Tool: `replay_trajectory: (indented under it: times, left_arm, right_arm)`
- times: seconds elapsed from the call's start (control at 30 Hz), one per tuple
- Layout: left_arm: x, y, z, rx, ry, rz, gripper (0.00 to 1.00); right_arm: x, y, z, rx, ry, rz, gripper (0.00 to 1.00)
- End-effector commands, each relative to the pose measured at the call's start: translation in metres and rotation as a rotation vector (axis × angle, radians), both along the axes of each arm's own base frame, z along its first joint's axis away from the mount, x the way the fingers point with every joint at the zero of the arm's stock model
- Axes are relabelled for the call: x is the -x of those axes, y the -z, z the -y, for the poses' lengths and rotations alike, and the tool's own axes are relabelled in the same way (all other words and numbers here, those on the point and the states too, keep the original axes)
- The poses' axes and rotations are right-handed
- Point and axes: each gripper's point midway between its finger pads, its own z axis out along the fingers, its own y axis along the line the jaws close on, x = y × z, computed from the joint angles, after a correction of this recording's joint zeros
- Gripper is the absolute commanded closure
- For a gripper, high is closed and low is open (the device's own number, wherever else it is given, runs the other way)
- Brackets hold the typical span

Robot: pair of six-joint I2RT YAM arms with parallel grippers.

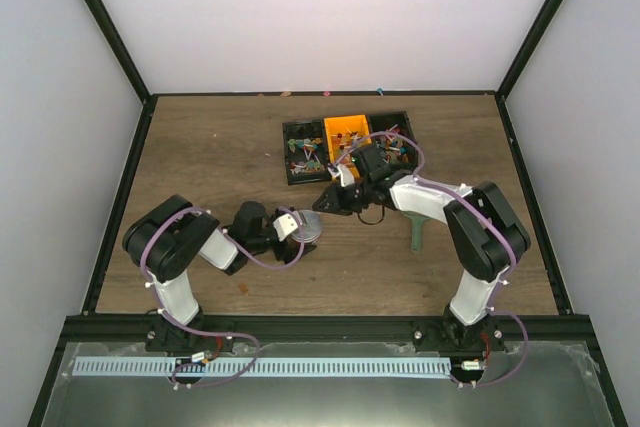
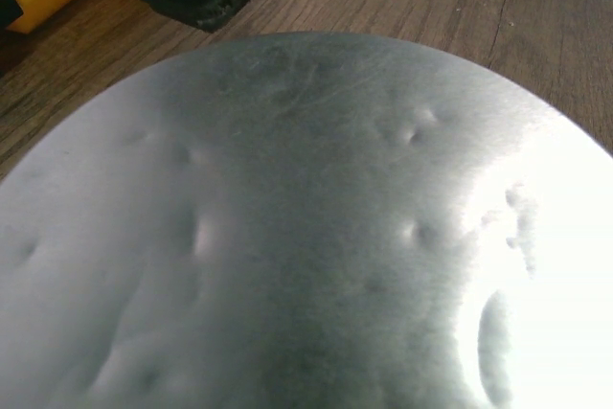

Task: Pack the candies
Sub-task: Screw the bottle lid onto the packing bottle.

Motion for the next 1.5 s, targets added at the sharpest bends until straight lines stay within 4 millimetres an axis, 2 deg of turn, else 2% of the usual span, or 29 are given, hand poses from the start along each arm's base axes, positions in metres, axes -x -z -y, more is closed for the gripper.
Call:
replay_trajectory:
  times: [0.0,0.1,0.3,0.4,0.5,0.83,1.07,1.47]
  left_arm:
    - [0.007,0.007,0.001,-0.016,0.029,-0.010,0.10]
    - [0.008,0.006,0.001,-0.015,0.032,-0.008,0.10]
    - [0.008,0.006,0.002,-0.013,0.033,-0.012,0.10]
    - [0.008,0.005,0.002,-0.009,0.036,-0.012,0.10]
    - [0.009,0.004,0.003,-0.002,0.039,-0.013,0.10]
    - [0.005,0.004,0.002,-0.004,0.011,-0.020,0.10]
    - [-0.001,0.002,0.003,0.009,-0.019,-0.015,0.10]
    - [-0.004,0.004,0.001,0.009,-0.039,-0.021,0.10]
  right_arm:
    - [0.009,-0.005,-0.007,0.006,-0.038,0.026,0.78]
    - [0.013,0.000,-0.008,0.015,-0.045,0.014,0.83]
    - [0.016,0.003,-0.007,0.020,-0.044,0.004,0.89]
    - [0.018,0.005,-0.006,0.023,-0.042,-0.004,0.89]
    - [0.021,0.011,-0.004,0.034,-0.040,-0.013,0.84]
    - [0.039,0.018,-0.007,0.028,-0.059,-0.053,0.93]
    - [0.063,0.023,-0.010,0.031,-0.082,-0.092,0.99]
    - [0.112,0.024,-0.007,0.039,-0.101,-0.135,0.99]
